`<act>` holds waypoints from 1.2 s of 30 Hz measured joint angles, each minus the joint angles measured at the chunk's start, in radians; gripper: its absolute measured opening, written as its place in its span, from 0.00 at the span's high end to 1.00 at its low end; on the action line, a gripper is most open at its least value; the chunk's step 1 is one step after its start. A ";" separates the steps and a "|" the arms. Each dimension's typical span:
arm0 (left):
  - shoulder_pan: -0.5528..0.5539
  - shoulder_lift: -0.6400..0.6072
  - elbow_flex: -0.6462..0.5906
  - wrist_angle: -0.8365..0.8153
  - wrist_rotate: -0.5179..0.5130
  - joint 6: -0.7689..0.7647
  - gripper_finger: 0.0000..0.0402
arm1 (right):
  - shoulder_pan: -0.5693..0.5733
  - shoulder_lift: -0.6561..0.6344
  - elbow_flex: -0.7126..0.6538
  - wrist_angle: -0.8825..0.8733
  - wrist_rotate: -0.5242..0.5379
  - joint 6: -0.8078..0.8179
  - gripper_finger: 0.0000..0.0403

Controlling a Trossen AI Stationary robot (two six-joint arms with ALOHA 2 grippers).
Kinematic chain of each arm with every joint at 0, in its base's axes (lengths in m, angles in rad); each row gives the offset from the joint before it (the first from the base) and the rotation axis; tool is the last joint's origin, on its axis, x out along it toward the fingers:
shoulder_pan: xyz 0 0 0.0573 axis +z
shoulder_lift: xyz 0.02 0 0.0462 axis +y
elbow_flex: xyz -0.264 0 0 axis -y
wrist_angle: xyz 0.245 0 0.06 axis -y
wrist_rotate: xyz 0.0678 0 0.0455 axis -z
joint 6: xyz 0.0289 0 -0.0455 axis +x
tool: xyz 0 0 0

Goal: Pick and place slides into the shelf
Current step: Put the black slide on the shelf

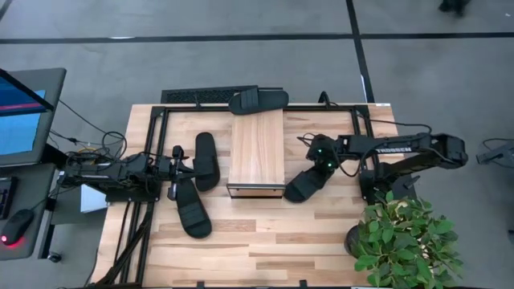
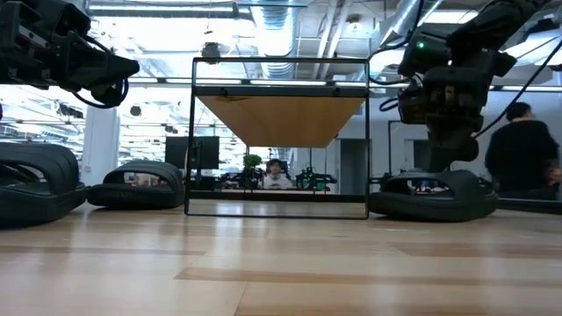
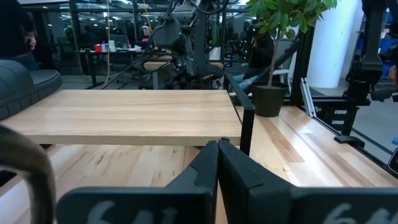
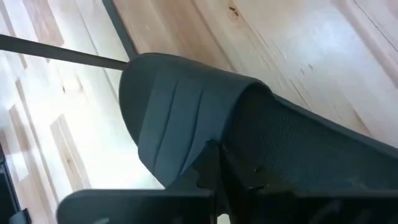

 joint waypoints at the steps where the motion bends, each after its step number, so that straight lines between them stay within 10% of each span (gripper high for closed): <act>1: 0.000 0.000 0.000 0.000 0.000 0.003 1.00 | 0.000 0.001 0.000 -0.005 0.004 0.001 1.00; 36: 0.000 0.000 0.000 0.000 0.000 0.004 1.00 | -0.155 -0.520 0.001 -0.226 0.167 0.033 1.00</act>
